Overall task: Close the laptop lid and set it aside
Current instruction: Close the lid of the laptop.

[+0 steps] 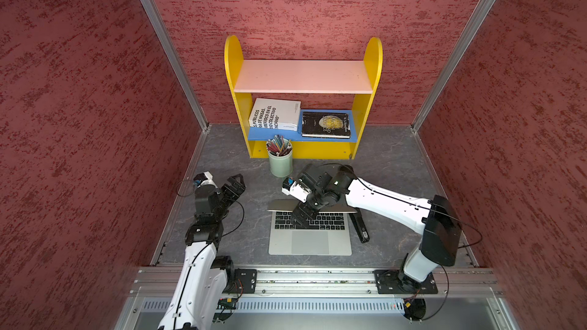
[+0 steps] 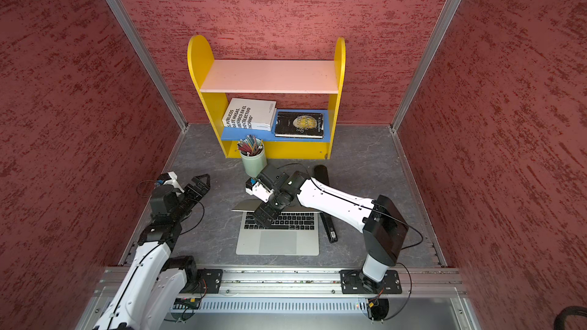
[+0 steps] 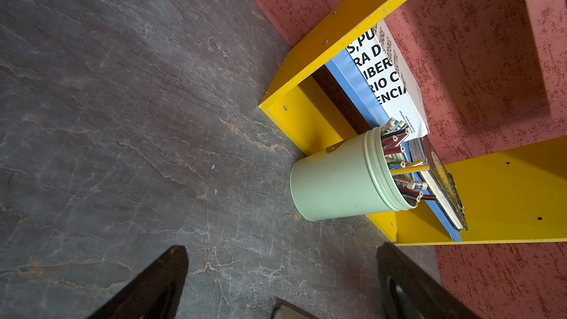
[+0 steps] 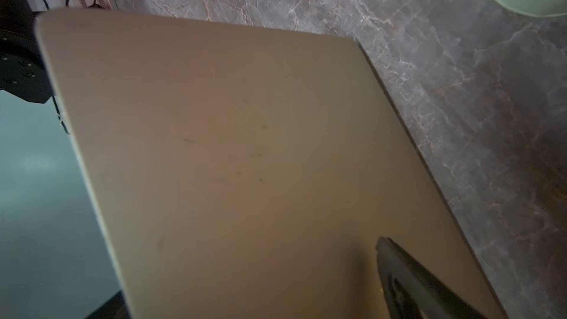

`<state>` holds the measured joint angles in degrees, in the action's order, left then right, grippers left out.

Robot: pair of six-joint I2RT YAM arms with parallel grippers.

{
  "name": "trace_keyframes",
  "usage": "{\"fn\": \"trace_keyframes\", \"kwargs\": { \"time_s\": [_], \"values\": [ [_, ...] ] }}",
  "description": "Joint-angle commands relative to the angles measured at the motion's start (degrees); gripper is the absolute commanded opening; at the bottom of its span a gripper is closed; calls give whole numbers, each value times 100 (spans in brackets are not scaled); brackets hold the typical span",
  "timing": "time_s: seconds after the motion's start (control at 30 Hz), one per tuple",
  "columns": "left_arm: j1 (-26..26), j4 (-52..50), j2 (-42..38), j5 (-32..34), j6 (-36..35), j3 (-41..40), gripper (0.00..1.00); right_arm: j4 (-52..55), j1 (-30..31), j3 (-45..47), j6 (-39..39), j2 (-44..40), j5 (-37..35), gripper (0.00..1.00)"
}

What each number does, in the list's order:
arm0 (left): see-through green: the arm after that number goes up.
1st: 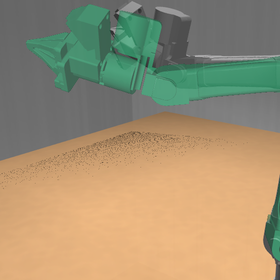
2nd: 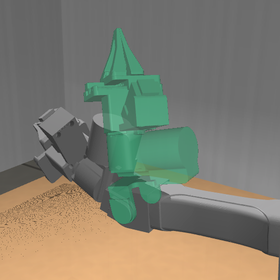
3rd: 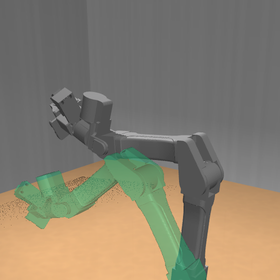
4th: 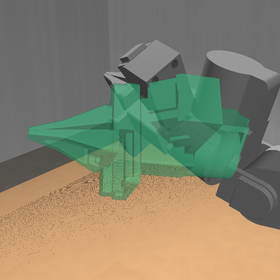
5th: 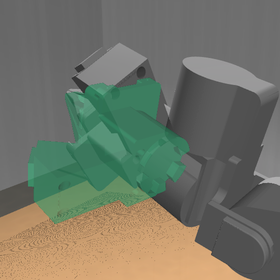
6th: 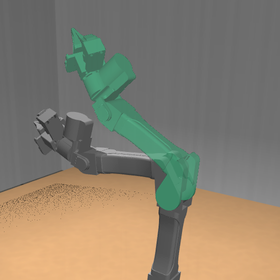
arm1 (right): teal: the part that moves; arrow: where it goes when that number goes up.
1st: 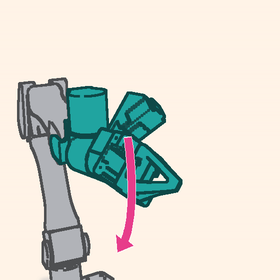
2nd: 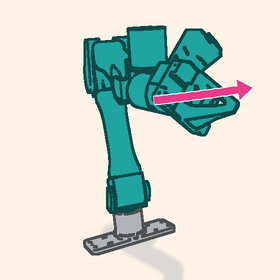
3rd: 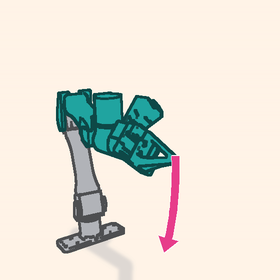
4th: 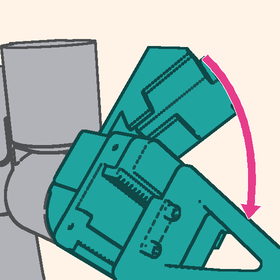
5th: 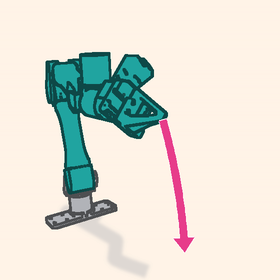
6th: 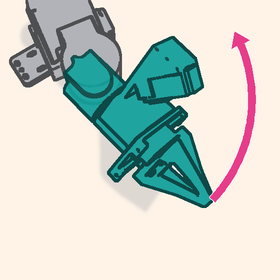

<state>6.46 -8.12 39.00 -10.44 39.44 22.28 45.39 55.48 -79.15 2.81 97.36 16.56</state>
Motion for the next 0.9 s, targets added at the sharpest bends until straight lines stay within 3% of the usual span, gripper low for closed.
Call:
{"fn": "trace_keyframes", "kwargs": {
  "time_s": [0.0, 0.87],
  "values": [
    [-4, 71, -8, -20, -7, -76, 100, 184, 113, 76, -62, 63, 153, 98],
    [-43, 100, 72, -85, 2, -64, 100, 159, 590, 319, -140, -29, 227, 98]
  ]
}}
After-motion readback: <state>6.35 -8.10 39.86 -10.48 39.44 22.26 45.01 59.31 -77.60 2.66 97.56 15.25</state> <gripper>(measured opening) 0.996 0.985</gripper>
